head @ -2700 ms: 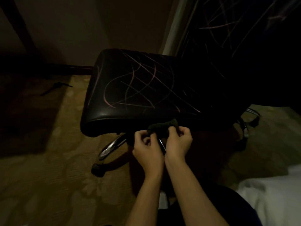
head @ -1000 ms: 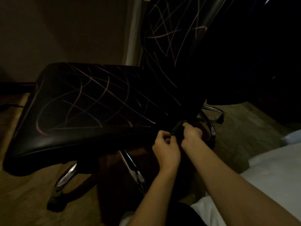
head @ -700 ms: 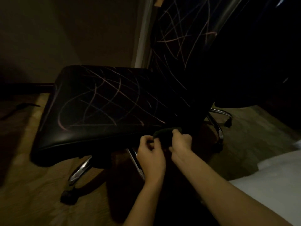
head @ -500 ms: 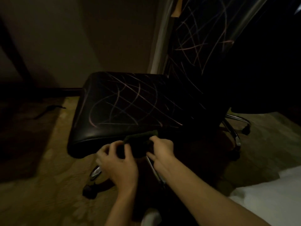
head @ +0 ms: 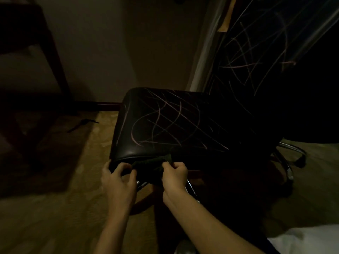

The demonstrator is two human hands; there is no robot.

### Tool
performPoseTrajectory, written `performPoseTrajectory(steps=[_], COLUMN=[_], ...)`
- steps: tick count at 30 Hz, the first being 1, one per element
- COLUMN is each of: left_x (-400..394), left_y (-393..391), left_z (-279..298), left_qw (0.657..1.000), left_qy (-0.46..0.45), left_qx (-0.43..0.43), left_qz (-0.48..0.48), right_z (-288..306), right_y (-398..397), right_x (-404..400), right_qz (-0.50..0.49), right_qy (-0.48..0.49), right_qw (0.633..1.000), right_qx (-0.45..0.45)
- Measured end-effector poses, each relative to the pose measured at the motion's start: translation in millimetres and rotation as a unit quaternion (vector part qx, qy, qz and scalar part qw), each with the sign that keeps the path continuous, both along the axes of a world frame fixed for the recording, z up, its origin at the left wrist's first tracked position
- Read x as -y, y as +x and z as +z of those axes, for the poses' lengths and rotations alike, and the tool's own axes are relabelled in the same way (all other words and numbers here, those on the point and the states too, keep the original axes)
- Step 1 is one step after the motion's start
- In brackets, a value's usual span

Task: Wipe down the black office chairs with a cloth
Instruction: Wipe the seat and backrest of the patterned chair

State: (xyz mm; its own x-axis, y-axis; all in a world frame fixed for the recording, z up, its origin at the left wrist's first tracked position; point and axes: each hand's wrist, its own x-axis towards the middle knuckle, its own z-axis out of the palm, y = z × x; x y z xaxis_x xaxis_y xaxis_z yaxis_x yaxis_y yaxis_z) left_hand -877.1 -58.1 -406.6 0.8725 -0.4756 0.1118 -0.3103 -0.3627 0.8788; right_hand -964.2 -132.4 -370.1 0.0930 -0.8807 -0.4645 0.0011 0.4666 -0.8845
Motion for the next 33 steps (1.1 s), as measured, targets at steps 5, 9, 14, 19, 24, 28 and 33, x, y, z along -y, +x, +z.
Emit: performPoseTrajectory(steps=[5,9,14,19,24,28,33], left_x=[-8.1,-12.1,-17.3,-21.0,-19.2,-13.0,3.3], left_y=[-13.2,-35.7,-74.5,-121.8,-164.6,-194.5,-207.4], left_z=[-0.3,-3.3,-2.0,5.8,20.9,25.9,27.1], left_qw=[0.999,0.998,0.998,0.997,0.993,0.983,0.965], left_qy=[0.040,0.052,0.046,0.054,0.015,-0.024,-0.024], left_qx=[0.014,0.023,0.019,0.005,-0.020,-0.088,-0.138], left_qz=[-0.007,-0.010,-0.027,-0.056,-0.113,-0.162,-0.223], right_z=[3.3,8.8,8.7,7.9,1.6,3.4,5.7], right_y=[-13.1,-31.2,-52.8,-76.9,-108.8,-136.8,-168.7], right_x=[3.9,9.4,15.8,14.4,19.4,22.9,36.9], right_qz=[0.003,0.016,0.012,-0.012,-0.053,-0.083,-0.117], right_qy=[0.001,0.004,-0.007,0.002,-0.007,-0.023,-0.061], right_qw=[1.000,0.999,0.998,0.999,0.998,0.995,0.984], right_qx=[-0.016,-0.033,-0.055,-0.042,-0.037,-0.058,-0.115])
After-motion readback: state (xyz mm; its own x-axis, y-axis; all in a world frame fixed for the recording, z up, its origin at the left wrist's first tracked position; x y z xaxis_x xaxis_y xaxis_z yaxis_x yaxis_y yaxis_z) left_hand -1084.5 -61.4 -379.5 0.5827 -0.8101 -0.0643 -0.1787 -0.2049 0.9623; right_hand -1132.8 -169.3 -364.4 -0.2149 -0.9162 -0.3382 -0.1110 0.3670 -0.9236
